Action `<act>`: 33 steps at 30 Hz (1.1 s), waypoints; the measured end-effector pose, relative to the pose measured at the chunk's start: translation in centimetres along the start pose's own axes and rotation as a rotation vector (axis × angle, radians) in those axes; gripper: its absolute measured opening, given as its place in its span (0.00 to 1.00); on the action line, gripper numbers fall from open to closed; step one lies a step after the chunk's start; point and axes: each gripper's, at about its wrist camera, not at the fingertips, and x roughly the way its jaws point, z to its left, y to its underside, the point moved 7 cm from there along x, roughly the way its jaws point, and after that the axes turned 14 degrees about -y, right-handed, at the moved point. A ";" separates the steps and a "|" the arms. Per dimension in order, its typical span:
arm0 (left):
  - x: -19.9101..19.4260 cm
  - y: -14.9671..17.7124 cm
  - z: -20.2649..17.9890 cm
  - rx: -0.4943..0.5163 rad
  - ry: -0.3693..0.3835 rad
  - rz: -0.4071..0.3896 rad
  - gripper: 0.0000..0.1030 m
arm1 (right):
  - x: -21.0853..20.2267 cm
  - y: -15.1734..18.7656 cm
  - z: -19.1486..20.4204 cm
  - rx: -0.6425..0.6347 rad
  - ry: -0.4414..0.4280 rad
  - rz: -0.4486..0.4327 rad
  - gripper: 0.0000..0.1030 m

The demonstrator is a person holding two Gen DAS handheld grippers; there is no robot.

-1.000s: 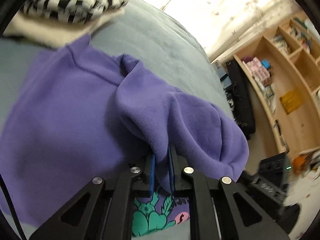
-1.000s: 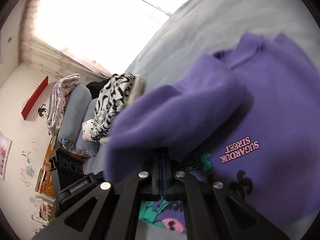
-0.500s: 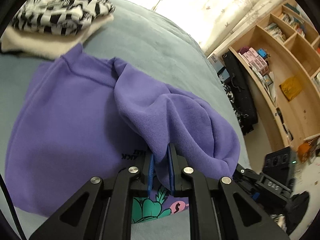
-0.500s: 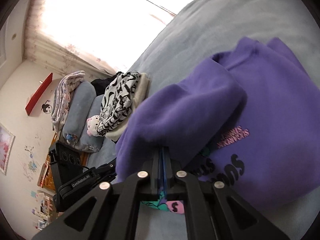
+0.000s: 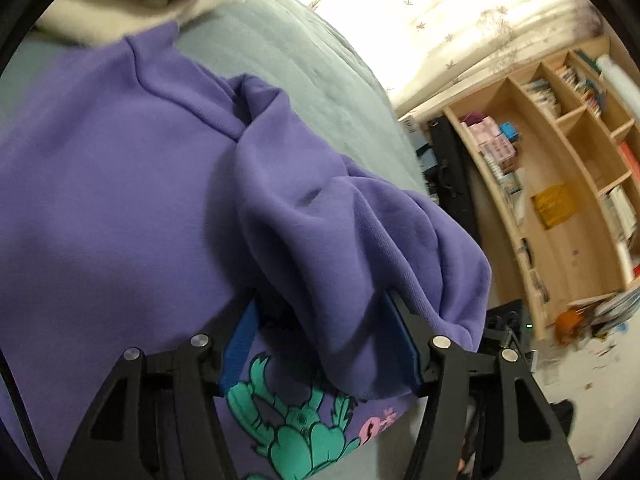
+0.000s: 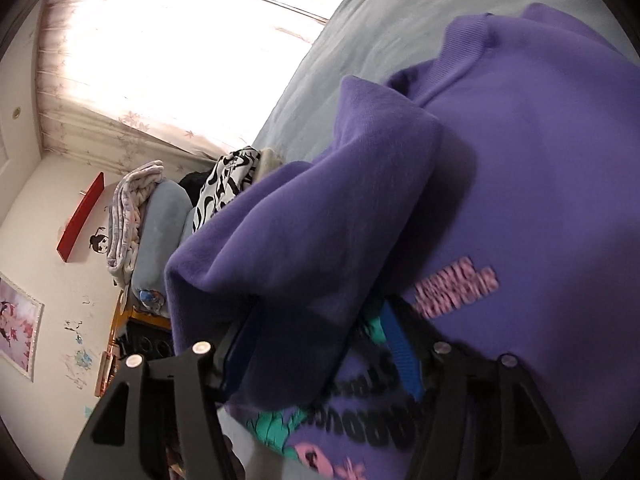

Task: Fold large clothes
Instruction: 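Grasp the folded hoodie edge with both tools and fold it over, then open both tools and release the folded hoodie edge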

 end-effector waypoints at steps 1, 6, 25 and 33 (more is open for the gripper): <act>0.2 -0.3 0.0 -0.019 0.031 -0.004 0.57 | 0.3 -0.3 0.2 -0.009 -0.012 -0.010 0.62; 0.2 -1.5 -0.9 -0.051 0.111 -0.031 0.27 | 1.2 -1.5 1.4 -0.036 -0.073 -0.036 0.12; 0.8 5.3 0.8 -0.037 -0.388 0.218 0.09 | -5.4 5.5 0.1 0.053 0.326 0.064 0.04; -0.2 3.3 -2.5 0.147 -0.560 0.050 0.08 | -4.1 3.9 2.0 -0.247 0.513 0.014 0.04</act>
